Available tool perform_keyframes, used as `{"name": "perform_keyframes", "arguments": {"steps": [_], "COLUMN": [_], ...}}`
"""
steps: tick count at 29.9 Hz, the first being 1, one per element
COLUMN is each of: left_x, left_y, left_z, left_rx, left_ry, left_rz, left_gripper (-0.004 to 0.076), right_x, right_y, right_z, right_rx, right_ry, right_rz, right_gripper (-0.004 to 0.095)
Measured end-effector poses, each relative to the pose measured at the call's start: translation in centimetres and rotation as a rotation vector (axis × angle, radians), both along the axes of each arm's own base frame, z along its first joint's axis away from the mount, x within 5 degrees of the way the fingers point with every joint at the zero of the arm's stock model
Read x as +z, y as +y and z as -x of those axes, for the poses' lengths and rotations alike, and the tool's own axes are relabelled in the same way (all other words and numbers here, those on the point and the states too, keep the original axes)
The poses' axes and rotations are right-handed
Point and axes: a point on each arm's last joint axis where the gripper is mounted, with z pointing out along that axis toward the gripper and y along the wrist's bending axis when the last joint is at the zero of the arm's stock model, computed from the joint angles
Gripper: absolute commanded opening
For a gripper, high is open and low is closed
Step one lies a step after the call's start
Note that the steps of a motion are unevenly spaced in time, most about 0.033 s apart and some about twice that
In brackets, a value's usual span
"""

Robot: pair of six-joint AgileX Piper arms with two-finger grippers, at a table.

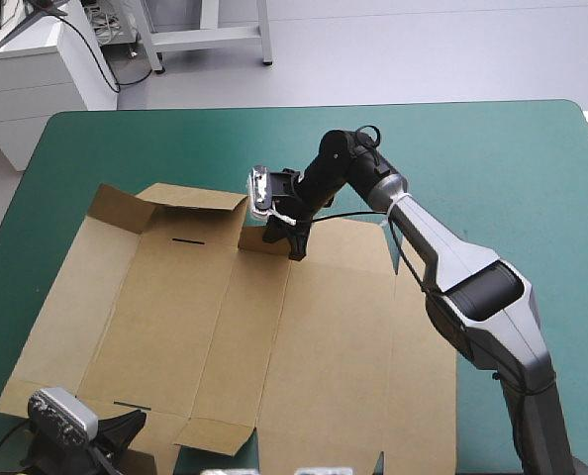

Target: Fold the box

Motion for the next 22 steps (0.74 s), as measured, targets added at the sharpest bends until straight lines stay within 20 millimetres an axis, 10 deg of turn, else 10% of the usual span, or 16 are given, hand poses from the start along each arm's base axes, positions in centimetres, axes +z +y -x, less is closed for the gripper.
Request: {"name": "perform_keyframes", "arguments": {"steps": [14,22], "left_x": [0.0,0.0], "left_y": [0.0,0.0], "left_z": [0.0,0.0], "left_rx": [0.0,0.0], "left_ry": [0.0,0.0], "left_rz": [0.0,0.0], "left_gripper": [-0.0008,-0.0008], "right_x": [0.15,-0.1], "right_y": [0.76,0.34], "right_z": [0.42,-0.23], "right_rx": [-0.043,-0.172], "right_ry": [0.036,0.029], "right_rz": [-0.024,0.029], "right_gripper": [0.0,0.0383]}}
